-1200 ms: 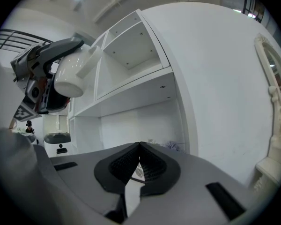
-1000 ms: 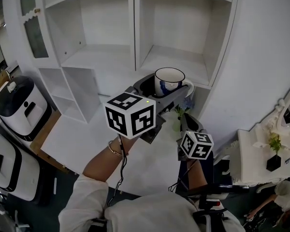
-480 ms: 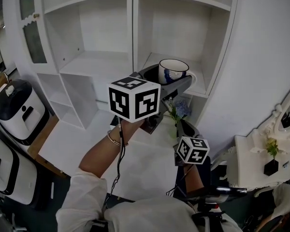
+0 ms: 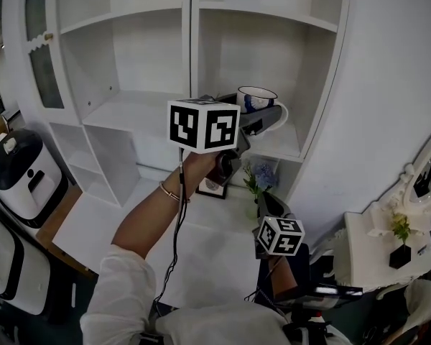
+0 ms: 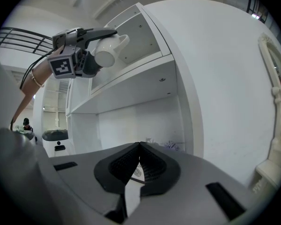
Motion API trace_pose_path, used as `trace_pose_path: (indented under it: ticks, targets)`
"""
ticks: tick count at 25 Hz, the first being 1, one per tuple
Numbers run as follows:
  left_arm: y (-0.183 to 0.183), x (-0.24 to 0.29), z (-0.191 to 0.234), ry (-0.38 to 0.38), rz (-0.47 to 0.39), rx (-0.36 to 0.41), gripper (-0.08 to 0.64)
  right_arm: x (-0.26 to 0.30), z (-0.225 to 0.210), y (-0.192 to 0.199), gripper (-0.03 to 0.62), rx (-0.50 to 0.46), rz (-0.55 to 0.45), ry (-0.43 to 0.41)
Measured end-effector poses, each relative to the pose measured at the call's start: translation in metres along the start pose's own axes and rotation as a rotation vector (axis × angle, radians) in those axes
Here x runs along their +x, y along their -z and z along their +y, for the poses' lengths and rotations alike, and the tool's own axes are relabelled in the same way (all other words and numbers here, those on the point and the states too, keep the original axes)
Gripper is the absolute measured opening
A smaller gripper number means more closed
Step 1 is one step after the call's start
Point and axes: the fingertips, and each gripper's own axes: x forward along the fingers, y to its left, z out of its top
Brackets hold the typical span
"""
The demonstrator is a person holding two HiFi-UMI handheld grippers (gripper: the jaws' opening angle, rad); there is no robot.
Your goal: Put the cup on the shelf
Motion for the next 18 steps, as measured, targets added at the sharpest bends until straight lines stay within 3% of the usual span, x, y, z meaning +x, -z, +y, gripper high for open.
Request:
trace_pose_path:
  ticks: [18]
  targets:
    - [0.018,0.081,0.066,-0.104,0.196,0.071,0.393,0.017,-0.009,0.009,0.021,0.077,-0.008,-0.004]
